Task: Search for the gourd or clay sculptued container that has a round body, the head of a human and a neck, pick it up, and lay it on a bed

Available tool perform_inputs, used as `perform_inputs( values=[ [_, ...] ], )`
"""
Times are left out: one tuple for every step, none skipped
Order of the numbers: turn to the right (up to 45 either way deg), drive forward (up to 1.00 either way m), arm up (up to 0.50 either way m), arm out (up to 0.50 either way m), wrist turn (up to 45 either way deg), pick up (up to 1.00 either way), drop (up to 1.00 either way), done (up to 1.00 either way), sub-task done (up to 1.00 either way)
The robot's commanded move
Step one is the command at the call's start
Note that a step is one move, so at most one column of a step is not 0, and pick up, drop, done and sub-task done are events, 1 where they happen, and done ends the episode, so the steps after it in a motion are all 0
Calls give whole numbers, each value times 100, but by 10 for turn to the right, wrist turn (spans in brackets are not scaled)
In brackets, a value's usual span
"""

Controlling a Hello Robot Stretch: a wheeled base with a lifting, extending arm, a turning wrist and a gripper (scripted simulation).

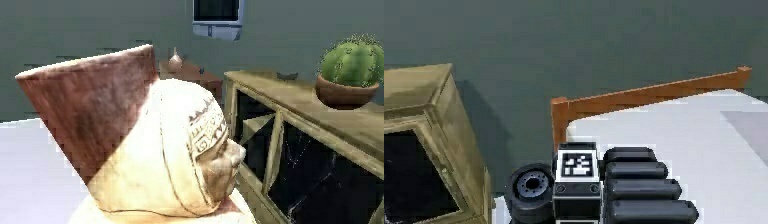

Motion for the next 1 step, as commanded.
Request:
perform_inputs(
  values=[
    [450, 0, 0, 0, 0, 0, 0, 0, 0]
  ],
)
